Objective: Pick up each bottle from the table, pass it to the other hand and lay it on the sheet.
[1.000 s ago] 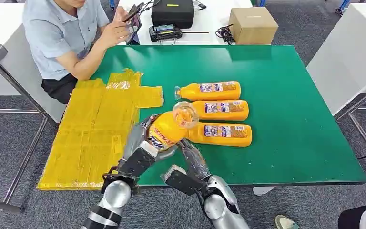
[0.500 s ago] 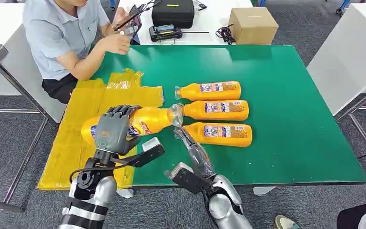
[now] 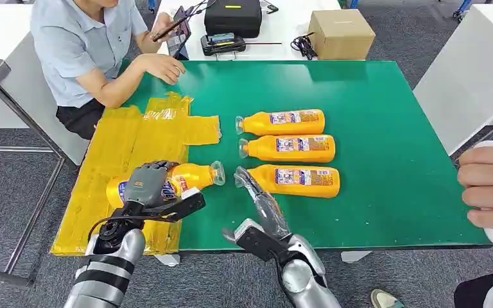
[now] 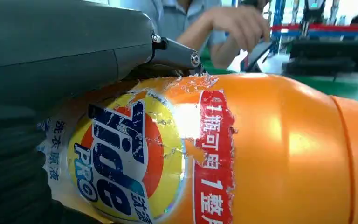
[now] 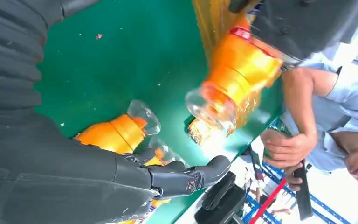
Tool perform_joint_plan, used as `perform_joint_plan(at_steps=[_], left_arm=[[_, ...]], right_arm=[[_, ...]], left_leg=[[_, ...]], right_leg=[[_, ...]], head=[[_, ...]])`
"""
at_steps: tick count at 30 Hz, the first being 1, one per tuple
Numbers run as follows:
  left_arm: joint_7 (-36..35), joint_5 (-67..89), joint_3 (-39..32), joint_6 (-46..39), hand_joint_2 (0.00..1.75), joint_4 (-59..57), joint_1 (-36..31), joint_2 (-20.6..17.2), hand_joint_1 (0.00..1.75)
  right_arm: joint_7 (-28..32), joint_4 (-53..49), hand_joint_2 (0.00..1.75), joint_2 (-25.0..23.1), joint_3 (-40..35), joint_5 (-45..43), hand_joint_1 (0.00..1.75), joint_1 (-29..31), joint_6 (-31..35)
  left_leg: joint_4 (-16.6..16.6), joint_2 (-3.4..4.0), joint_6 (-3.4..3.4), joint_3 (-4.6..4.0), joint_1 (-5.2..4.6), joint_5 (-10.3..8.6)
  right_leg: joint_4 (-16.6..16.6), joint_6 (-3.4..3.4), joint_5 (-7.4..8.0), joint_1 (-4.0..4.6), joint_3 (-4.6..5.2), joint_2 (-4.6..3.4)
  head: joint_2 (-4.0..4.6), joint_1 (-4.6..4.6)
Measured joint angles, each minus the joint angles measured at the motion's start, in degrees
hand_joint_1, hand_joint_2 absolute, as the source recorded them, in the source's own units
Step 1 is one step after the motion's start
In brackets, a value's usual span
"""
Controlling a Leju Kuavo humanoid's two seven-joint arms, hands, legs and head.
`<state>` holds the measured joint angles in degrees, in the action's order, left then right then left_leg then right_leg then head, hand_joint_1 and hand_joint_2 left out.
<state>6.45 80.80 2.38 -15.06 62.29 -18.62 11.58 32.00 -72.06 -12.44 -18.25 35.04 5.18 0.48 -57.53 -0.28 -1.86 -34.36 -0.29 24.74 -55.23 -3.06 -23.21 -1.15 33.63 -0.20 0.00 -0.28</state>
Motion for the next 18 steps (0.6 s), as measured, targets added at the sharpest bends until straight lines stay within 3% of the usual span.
perform_joint_plan(at_steps=[9,10,11,12,13,15,18], left_arm=[[-1.18,2.64,-1.75,-3.45,1.75,-9.3,-2.84,-1.73,1.75],[-1.22,2.8,-1.9,-3.74,1.75,-10.03,-3.15,-1.92,1.66],[-1.25,3.02,-2.01,-3.8,1.75,-10.58,-3.39,-2.03,1.19],[-1.4,3.32,-2.08,-3.8,1.75,-11.17,-3.62,-2.17,0.52],[-1.55,3.84,-2.08,-3.8,1.75,-11.64,-3.83,-2.25,0.24],[-1.75,4.72,-2.08,-3.8,1.75,-12.39,-4.15,-2.36,0.07],[-2.34,6.08,-2.08,-3.59,1.75,-13.57,-4.68,-2.4,0.0]], right_arm=[[1.01,1.27,1.75,-0.02,-0.02,-1.11,0.0,0.32,-0.37],[1.05,1.42,1.75,-0.02,-0.04,-1.16,0.0,0.33,-0.48],[1.07,1.53,1.75,-0.04,-0.07,-1.18,0.0,0.35,-0.5],[1.07,1.64,1.75,-0.04,-0.07,-1.22,0.0,0.38,-0.5],[1.09,1.75,1.75,-0.04,-0.09,-1.29,0.0,0.41,-0.5],[1.11,1.9,1.75,-0.04,-0.09,-1.4,0.0,0.43,-0.55],[1.2,2.25,1.75,-0.04,-0.11,-1.44,0.0,0.49,-0.59]], left_leg=[[0.0,0.01,0.0,-0.01,0.0,0.0],[0.0,0.01,0.0,0.0,0.0,0.0],[0.0,0.0,0.0,0.0,0.0,0.0],[0.0,0.0,0.0,0.0,0.0,0.0],[0.0,0.0,0.0,0.0,0.0,-0.01],[0.0,0.01,0.0,0.0,0.0,0.0],[0.0,0.01,0.0,0.0,0.0,0.0]], right_leg=[[0.0,0.0,0.0,0.0,0.0,0.0],[0.0,0.0,0.0,0.0,0.0,0.0],[0.0,0.0,0.0,0.0,0.0,0.0],[0.0,0.0,0.0,0.0,0.0,0.0],[-0.01,0.0,0.0,0.0,0.0,0.0],[-0.01,0.0,0.0,0.0,0.0,-0.01],[0.0,0.0,0.0,0.0,0.0,0.0]], head=[[0.0,0.0],[0.0,0.0],[0.0,0.0],[0.0,0.0],[0.0,0.0],[0.0,0.0],[0.0,0.0]])
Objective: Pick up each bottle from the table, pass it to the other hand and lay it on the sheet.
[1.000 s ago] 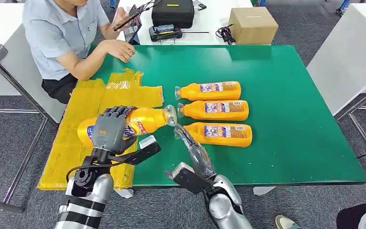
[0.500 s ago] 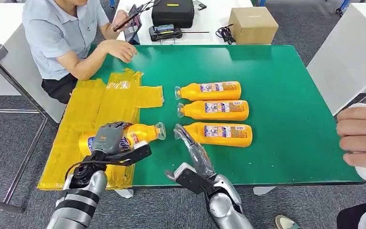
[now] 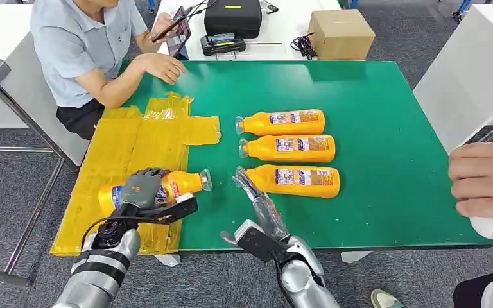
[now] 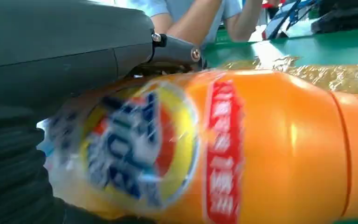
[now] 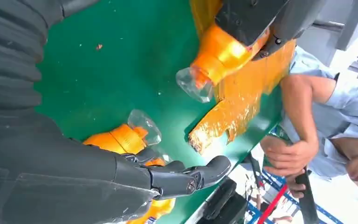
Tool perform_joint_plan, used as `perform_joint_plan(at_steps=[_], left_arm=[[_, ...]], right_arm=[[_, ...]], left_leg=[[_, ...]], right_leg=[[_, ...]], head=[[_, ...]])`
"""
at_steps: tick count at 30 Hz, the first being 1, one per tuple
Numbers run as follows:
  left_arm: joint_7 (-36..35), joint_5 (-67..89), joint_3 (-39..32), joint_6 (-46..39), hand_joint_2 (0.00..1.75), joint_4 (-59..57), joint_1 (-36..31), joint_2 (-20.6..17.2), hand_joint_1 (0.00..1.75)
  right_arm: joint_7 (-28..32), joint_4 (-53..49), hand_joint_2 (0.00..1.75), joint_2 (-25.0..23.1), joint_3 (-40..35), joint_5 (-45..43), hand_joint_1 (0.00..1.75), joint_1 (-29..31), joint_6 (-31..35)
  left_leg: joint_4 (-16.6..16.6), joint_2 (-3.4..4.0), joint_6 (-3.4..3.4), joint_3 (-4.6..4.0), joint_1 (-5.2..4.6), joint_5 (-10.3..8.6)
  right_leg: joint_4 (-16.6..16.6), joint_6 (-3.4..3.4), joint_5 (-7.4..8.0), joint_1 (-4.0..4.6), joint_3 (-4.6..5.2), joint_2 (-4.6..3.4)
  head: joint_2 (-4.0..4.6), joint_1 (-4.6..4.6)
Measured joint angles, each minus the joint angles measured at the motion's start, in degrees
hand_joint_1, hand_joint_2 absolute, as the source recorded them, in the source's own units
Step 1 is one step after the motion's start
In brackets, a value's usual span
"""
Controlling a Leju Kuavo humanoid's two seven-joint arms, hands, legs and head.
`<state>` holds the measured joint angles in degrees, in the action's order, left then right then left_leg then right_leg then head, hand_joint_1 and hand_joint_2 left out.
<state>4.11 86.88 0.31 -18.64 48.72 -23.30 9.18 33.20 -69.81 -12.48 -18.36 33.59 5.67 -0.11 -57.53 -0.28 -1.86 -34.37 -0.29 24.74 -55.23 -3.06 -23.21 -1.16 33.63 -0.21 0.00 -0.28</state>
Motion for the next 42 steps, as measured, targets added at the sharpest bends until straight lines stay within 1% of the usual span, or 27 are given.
perform_joint_plan(at_steps=[3,8,14,21,26,29,31,34,38,40,42], left_arm=[[0.07,1.31,0.0,-0.28,1.75,-1.4,-0.52,-0.11,0.0],[2.34,1.09,0.0,-1.07,1.75,-4.66,-2.21,-0.44,0.0],[2.62,0.65,0.0,-1.44,1.75,-6.97,-3.25,-0.5,0.0],[2.08,1.33,0.48,-5.75,1.75,-6.22,-2.47,-0.28,0.0],[2.86,1.38,1.82,-7.76,1.75,1.59,1.84,1.42,0.0],[3.61,-0.38,3.63,-8.35,1.75,10.99,6.24,3.19,0.0],[4.35,-2.01,5.32,-8.3,1.75,19.64,9.96,4.33,0.0],[5.89,-6.14,8.26,-8.96,1.75,29.77,14.22,5.18,0.0],[10.52,-21.0,11.24,-7.69,1.75,40.93,18.08,6.03,0.0],[12.86,-27.16,12.13,-5.63,1.75,44.9,19.51,6.34,0.0],[14.82,-32.86,12.94,-3.23,1.75,47.57,20.5,6.56,0.0]], right_arm=[[0.17,0.35,1.75,0.0,0.0,-0.07,0.0,0.09,-0.04],[0.46,1.05,1.75,-0.02,-0.31,-0.28,0.0,0.59,-0.04],[0.68,1.79,1.75,-0.02,-0.35,-0.57,0.0,1.12,-0.04],[0.55,1.92,1.75,-0.02,-0.35,-0.59,0.0,1.04,0.2],[-0.33,1.35,1.75,-0.11,-0.28,0.37,0.0,0.32,1.34],[-1.62,-0.64,1.75,-0.22,-0.13,2.96,0.0,-0.96,3.7],[-2.56,-3.24,1.75,-0.35,-0.04,5.54,0.0,-2.27,5.73],[-4.41,-7.55,1.75,-0.33,0.2,11.61,0.0,-3.76,9.35],[-9.16,-12.27,1.75,0.53,0.37,24.67,0.0,-4.6,14.95],[-11.33,-14.03,1.75,1.58,0.72,28.97,0.0,-4.53,16.13],[-12.77,-14.8,1.75,2.67,1.18,30.47,0.0,-4.19,16.02]], left_leg=[[0.0,-0.02,0.0,0.01,0.0,0.0],[0.01,-0.05,-0.01,0.05,0.0,-0.02],[0.01,-0.11,-0.03,0.12,0.0,-0.06],[0.0,-0.14,-0.03,0.15,0.0,-0.07],[-0.01,-0.16,-0.03,0.07,-0.01,-0.07],[-0.01,-0.15,-0.03,-0.02,-0.01,-0.06],[-0.01,-0.15,-0.05,-0.1,-0.02,-0.04],[-0.01,-0.14,-0.05,-0.2,-0.03,-0.02],[0.0,-0.14,-0.05,-0.2,-0.02,-0.02],[0.0,-0.14,-0.05,-0.19,-0.02,-0.03],[0.0,-0.14,-0.05,-0.19,-0.02,-0.04]], right_leg=[[0.0,0.0,0.0,0.0,-0.01,0.01],[0.0,0.0,0.0,0.0,-0.07,0.04],[0.0,0.0,0.01,0.0,-0.18,0.11],[0.0,0.0,0.01,0.0,-0.18,0.14],[0.0,0.0,0.01,-0.01,-0.1,0.17],[0.01,-0.01,0.0,-0.01,-0.02,0.17],[0.01,-0.01,-0.01,-0.02,0.06,0.16],[0.02,-0.01,-0.01,-0.02,0.17,0.16],[0.03,-0.01,0.0,-0.02,0.2,0.16],[0.03,-0.01,0.0,-0.01,0.19,0.16],[0.03,-0.01,0.01,-0.02,0.17,0.16]], head=[[0.0,0.0],[0.0,0.0],[0.0,0.0],[0.0,0.0],[0.0,0.0],[0.0,0.02],[0.0,0.0],[0.0,-0.02],[0.0,0.0],[0.0,0.0],[0.0,-0.02]])
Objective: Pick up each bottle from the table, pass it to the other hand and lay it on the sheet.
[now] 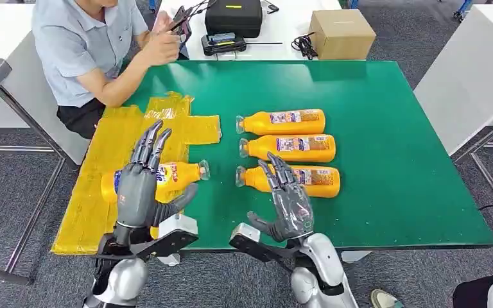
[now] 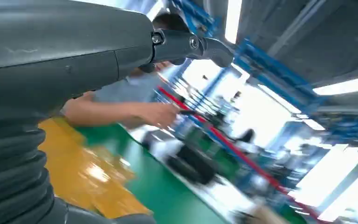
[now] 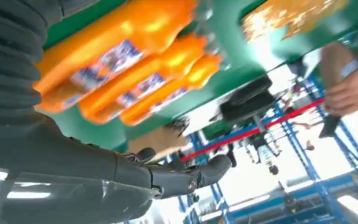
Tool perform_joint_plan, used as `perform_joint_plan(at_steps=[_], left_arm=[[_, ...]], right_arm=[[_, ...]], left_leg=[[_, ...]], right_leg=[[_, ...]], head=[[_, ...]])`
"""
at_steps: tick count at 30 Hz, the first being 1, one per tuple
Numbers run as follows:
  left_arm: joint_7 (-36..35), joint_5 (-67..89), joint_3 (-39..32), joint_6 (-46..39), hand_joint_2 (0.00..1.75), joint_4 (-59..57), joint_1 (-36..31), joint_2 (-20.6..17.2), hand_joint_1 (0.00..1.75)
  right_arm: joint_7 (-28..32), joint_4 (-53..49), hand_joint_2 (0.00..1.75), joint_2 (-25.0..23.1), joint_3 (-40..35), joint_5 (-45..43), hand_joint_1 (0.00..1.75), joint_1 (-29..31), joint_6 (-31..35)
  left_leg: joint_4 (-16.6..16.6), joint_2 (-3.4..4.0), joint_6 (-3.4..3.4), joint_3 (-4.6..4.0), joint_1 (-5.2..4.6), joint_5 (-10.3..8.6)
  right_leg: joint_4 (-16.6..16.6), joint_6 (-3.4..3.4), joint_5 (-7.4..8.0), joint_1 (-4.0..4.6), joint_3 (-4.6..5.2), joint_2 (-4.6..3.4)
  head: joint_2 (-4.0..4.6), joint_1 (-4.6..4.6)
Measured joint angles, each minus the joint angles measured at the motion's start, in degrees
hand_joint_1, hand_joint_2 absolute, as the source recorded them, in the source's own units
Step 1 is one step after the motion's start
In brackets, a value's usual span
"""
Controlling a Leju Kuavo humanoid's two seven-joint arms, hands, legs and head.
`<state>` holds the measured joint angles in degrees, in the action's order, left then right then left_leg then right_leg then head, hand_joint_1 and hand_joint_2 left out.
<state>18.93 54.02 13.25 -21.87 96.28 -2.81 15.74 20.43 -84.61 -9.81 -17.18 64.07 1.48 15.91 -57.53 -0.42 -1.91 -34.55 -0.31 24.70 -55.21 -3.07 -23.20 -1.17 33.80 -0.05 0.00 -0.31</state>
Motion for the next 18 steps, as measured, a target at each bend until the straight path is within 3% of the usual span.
perform_joint_plan(at_steps=[7,18], left_arm=[[3.05,-14.85,0.28,7.6,1.75,2.64,2.86,1.99,0.0],[2.58,-22.48,1.49,13.7,1.75,2.77,5.04,3.0,0.0]], right_arm=[[-2.33,3.08,1.75,3.62,4.54,1.42,0.0,4.12,-3.45],[-5.55,14.03,1.75,8.93,6.88,4.57,0.0,10.39,-7.56]], left_leg=[[-0.01,-0.01,-0.06,0.02,-0.03,-0.06],[-0.01,-0.05,-0.06,-0.01,-0.03,-0.05]], right_leg=[[0.0,-0.03,0.03,-0.02,-0.05,0.01],[0.0,-0.03,0.03,-0.01,-0.04,0.03]], head=[[0.0,0.0],[0.0,0.0]])
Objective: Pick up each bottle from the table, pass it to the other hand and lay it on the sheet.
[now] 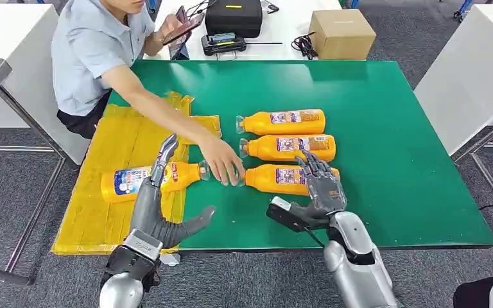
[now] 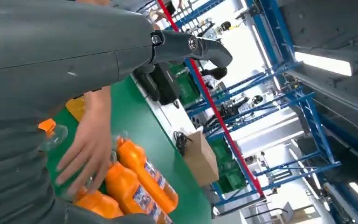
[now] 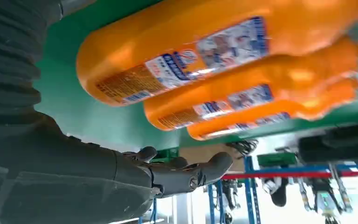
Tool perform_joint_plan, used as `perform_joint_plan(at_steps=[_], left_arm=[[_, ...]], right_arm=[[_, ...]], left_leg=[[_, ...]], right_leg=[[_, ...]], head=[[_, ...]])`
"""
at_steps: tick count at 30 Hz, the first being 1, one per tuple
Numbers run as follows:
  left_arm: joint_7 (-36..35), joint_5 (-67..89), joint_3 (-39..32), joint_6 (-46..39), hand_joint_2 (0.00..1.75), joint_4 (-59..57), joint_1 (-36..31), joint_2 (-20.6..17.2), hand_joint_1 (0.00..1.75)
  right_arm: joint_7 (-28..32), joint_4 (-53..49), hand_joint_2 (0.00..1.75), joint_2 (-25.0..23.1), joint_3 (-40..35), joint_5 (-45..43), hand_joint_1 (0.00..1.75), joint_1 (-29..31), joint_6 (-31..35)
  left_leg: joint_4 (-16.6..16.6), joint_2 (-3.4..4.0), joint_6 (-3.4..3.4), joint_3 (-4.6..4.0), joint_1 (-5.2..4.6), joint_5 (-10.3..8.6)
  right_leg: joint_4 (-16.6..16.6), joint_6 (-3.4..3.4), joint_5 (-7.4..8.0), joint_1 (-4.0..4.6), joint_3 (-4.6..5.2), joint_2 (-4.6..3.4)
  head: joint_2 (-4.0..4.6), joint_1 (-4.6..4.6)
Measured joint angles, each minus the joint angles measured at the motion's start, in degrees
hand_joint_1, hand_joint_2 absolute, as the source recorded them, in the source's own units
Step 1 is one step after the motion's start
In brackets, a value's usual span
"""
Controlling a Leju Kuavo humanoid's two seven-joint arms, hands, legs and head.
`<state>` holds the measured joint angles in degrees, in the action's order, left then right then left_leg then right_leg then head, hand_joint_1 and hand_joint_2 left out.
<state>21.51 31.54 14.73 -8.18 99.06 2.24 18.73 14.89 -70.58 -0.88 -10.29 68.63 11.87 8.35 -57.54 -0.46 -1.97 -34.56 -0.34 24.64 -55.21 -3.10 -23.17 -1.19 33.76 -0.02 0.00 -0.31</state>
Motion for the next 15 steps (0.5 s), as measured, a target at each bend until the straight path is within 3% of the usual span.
perform_joint_plan(at_steps=[15], left_arm=[[-0.35,-0.48,0.31,0.24,1.75,-0.31,-0.01,0.0,0.0]], right_arm=[[-3.17,3.13,1.75,1.4,-7.7,1.09,0.0,1.68,-3.39]], left_leg=[[0.01,0.0,0.0,-0.01,0.01,0.0]], right_leg=[[0.0,0.0,-0.01,0.0,0.03,0.0]], head=[[0.0,0.0]])
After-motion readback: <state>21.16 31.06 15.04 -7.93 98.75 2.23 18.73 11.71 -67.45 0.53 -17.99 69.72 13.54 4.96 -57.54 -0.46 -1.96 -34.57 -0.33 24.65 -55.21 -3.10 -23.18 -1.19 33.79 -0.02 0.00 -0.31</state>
